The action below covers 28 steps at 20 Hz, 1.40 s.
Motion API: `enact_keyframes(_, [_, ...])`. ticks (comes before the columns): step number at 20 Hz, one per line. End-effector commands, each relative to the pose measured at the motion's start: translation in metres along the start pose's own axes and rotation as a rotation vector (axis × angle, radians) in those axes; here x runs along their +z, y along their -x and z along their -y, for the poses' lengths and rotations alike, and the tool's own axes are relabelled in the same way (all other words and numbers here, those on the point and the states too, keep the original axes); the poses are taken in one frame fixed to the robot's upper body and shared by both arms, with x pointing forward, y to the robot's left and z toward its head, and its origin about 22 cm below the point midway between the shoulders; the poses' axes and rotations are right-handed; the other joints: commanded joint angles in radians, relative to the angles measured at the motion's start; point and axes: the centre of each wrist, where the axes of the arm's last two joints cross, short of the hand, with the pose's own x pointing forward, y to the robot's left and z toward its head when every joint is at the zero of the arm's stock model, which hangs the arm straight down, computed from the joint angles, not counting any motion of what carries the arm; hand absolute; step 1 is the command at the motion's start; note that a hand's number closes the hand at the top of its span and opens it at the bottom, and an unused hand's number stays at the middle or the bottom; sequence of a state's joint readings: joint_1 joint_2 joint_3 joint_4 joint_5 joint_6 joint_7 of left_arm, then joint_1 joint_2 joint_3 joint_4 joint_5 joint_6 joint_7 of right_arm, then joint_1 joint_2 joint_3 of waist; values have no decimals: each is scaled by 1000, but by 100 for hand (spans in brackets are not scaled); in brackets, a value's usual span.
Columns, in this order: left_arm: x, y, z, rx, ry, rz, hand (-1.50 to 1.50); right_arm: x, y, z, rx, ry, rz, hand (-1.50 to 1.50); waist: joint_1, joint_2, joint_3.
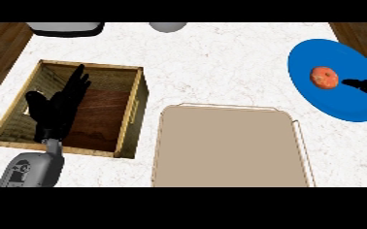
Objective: Pick the squash from the tray and place it in the plate
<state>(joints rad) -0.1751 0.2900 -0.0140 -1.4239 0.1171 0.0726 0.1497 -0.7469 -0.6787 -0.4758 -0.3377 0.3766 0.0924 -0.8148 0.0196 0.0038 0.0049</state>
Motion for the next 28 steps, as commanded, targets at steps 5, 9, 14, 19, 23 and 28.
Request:
enact_keyframes(5, [-6, 7, 6, 10, -3, -28, 0, 15, 9, 27, -359, -83, -189, -150, -9, 5, -3])
enact_keyframes(9, [8, -5, 0, 2, 3, -31, 0, 24, 8, 59, -393, -99, -187, -150, 9, 4, -2])
enact_keyframes(14, [-4, 1, 2, -3, 4, -28, 0, 32, 14, 52, -386, -48, -122, -150, 7, 8, -2])
enact_keyframes(19, [-2, 12, 14, 16, 19, -21, 0, 56, 20, 79, -361, -25, -116, -150, 11, 13, 0])
enact_keyframes(23, [0, 14, 17, 22, 32, -8, 0, 66, 20, 96, -336, -16, -138, -150, 18, 15, 1])
enact_keyframes(28, [-8, -3, 12, -3, 15, -5, 0, 76, 24, 97, -314, -18, -138, -150, 13, 14, 2])
